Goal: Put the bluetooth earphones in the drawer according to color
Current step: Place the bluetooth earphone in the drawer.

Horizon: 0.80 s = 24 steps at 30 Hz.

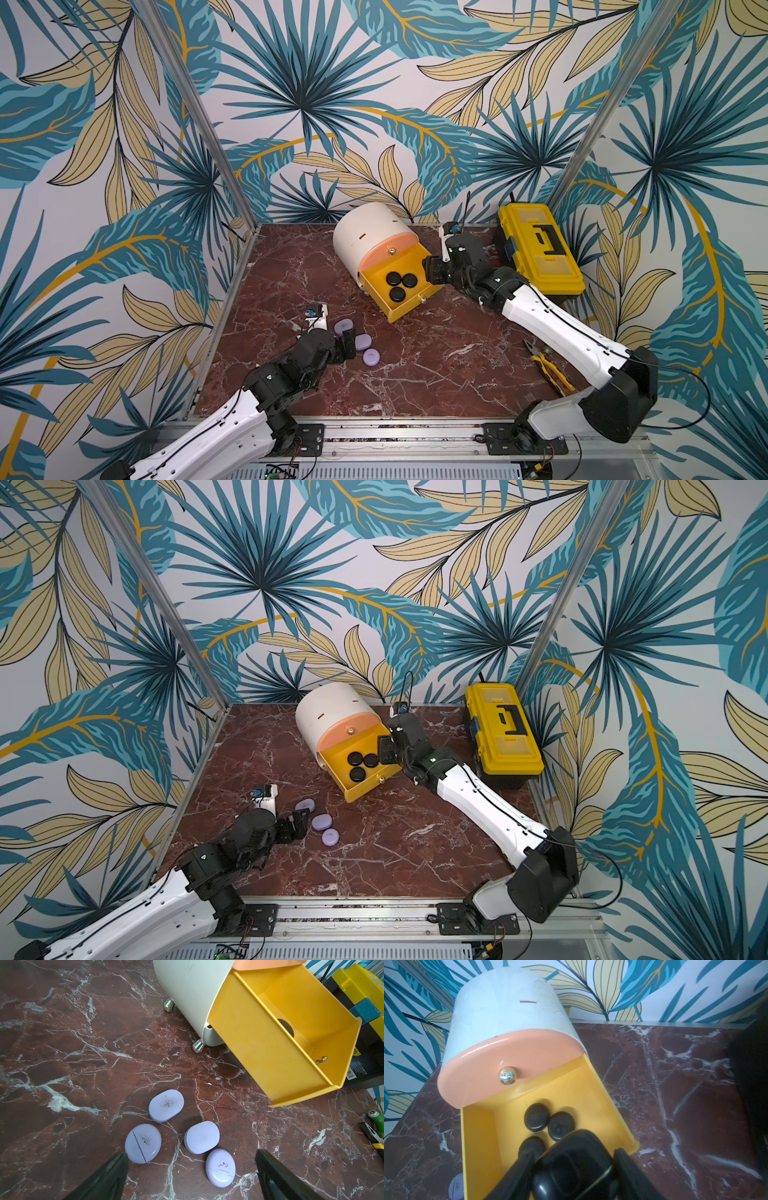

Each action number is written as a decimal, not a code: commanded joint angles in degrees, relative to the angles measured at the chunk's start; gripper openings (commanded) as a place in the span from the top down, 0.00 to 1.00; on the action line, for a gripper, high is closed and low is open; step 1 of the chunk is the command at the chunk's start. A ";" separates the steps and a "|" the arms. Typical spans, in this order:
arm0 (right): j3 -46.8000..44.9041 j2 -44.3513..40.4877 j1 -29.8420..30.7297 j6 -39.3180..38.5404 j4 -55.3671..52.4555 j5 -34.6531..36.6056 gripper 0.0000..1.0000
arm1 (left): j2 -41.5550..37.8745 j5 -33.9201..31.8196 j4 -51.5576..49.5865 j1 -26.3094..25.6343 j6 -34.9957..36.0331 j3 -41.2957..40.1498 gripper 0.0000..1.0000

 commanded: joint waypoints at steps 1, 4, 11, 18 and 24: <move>3.37 5.58 -0.29 -0.59 -1.28 -3.35 0.54 | 0.08 -0.21 0.73 0.34 0.22 0.93 0.00; 6.76 10.81 -0.38 -0.58 -1.12 -3.92 0.54 | 0.08 -0.47 0.42 0.31 0.43 1.29 0.00; 10.43 19.17 -0.48 -0.52 -1.03 -2.65 0.54 | 0.15 -0.73 0.31 0.33 0.77 2.16 0.00; 12.06 23.96 -0.59 -0.95 0.04 -2.09 0.49 | 1.64 -1.09 0.75 0.32 1.67 3.22 0.00; 12.27 22.57 -0.60 -0.87 -0.35 -2.59 0.39 | 2.10 -1.44 0.31 0.42 2.19 4.41 0.00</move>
